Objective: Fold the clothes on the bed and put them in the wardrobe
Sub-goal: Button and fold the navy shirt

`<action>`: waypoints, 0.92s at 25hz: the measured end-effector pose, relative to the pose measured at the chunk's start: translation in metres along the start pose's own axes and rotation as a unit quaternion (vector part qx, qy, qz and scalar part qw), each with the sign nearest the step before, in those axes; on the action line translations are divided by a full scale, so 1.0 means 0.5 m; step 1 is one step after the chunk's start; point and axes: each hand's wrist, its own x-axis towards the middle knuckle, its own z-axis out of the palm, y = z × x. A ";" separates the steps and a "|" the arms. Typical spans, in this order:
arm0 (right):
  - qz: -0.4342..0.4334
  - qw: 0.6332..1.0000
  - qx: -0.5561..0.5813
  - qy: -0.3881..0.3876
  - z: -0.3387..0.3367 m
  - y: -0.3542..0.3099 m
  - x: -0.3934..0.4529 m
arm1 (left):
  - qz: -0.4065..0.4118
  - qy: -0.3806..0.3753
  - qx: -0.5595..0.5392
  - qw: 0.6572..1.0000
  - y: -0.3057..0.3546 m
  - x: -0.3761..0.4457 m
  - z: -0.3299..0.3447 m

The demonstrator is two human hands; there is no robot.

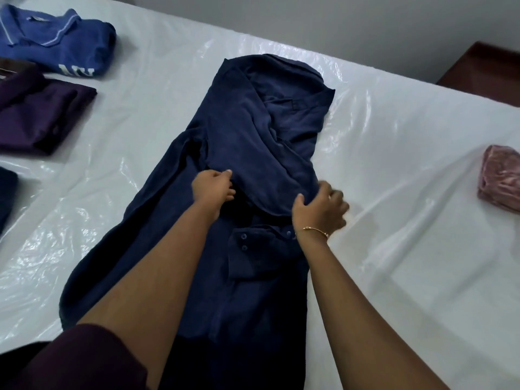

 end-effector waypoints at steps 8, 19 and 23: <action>-0.317 0.921 0.097 -0.202 0.172 -0.144 -0.110 | 0.271 0.135 0.423 0.854 -0.128 0.097 -0.207; 0.026 0.882 0.268 -0.387 0.260 -0.436 -0.147 | 0.361 0.185 0.465 0.787 -0.190 0.067 -0.383; 0.154 0.812 0.463 -0.319 0.285 -0.455 -0.107 | 0.432 0.051 0.503 0.747 -0.218 0.024 -0.353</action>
